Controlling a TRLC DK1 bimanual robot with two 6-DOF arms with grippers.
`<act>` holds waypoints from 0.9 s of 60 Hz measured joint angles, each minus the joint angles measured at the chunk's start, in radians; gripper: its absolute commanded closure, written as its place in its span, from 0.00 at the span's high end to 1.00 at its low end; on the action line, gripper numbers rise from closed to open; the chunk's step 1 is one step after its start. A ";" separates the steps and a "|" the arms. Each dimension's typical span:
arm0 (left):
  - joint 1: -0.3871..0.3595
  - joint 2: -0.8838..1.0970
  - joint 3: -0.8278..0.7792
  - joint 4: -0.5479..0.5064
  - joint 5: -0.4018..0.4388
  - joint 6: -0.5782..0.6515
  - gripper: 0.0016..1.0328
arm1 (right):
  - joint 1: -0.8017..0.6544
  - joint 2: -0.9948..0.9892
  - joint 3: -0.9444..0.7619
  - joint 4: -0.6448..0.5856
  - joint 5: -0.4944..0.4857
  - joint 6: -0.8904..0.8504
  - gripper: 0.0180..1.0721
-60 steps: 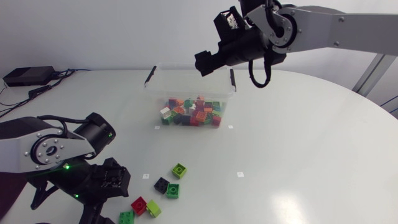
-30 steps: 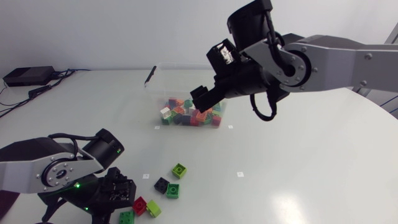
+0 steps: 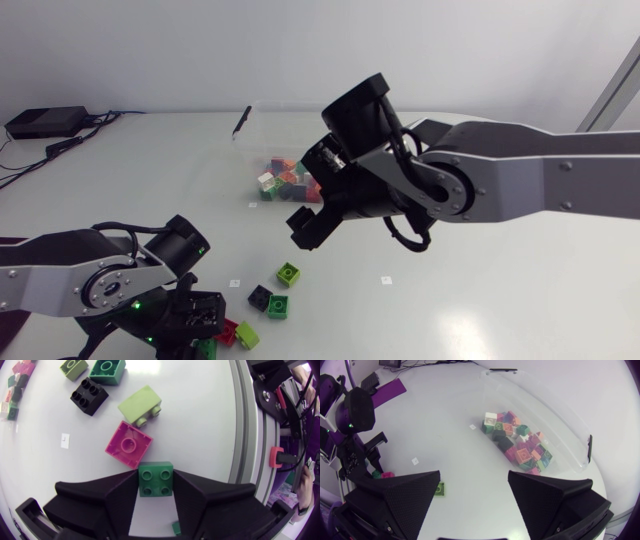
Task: Place the duplo bricks in the container
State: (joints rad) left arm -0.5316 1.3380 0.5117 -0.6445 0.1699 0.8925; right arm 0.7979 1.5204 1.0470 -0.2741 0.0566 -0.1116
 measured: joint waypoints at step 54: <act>0.230 0.005 0.288 -0.007 -0.018 -0.038 0.19 | 0.053 0.381 0.188 -0.203 -0.106 0.036 0.89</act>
State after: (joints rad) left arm -0.3019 1.3430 0.7994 -0.6514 0.1520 0.8547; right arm 0.8505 1.9015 1.2350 -0.4767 -0.0494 -0.0757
